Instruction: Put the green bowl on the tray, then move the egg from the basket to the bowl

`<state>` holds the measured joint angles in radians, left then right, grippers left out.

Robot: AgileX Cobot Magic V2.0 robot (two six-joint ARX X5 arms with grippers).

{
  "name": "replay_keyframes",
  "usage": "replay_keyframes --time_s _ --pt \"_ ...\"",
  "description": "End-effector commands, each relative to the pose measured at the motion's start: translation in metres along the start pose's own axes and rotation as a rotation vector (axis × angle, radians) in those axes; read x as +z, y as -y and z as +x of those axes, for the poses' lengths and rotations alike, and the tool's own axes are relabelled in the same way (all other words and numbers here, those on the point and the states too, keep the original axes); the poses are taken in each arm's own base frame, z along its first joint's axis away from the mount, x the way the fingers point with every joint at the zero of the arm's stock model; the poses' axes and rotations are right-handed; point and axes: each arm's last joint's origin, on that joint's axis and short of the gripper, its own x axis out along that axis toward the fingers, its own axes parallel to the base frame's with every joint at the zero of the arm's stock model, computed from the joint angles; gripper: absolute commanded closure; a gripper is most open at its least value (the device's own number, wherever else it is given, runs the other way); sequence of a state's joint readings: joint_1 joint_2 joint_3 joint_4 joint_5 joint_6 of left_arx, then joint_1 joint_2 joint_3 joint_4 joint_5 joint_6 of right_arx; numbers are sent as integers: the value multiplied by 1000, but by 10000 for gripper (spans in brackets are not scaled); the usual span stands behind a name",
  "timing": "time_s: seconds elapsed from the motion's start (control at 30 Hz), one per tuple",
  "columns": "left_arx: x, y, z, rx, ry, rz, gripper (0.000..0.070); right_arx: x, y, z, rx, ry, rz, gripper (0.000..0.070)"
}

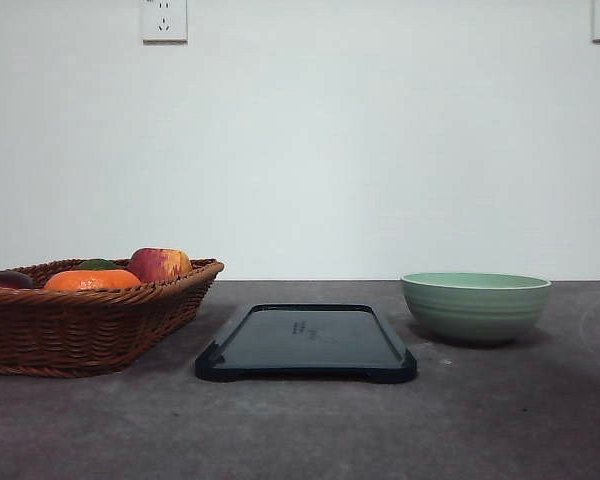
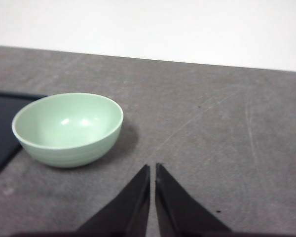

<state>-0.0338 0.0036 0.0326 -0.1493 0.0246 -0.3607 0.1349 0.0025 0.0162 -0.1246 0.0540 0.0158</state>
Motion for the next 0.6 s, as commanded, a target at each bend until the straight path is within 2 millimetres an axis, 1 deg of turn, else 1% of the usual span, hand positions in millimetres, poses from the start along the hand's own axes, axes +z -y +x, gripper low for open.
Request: replay_keyframes --time_s 0.0,0.17,0.23,0.3,0.37,0.47,0.57 --pt "-5 -2 2 4 -5 -169 700 1 0 0 2 14 112 689" --pt "-4 -1 2 -6 -7 -369 700 1 0 0 4 20 352 690" --pt "-3 -1 1 -8 -3 -408 700 2 0 0 9 31 437 690" --pt "0 0 0 -15 8 -410 700 5 0 0 18 57 486 690" --pt "5 2 0 -33 38 -396 700 10 -1 0 39 99 486 690" --pt "17 6 -2 -97 147 -343 700 18 -1 -2 80 179 487 691" --pt "29 11 -5 -158 268 -277 700 28 -1 -5 96 213 483 692"
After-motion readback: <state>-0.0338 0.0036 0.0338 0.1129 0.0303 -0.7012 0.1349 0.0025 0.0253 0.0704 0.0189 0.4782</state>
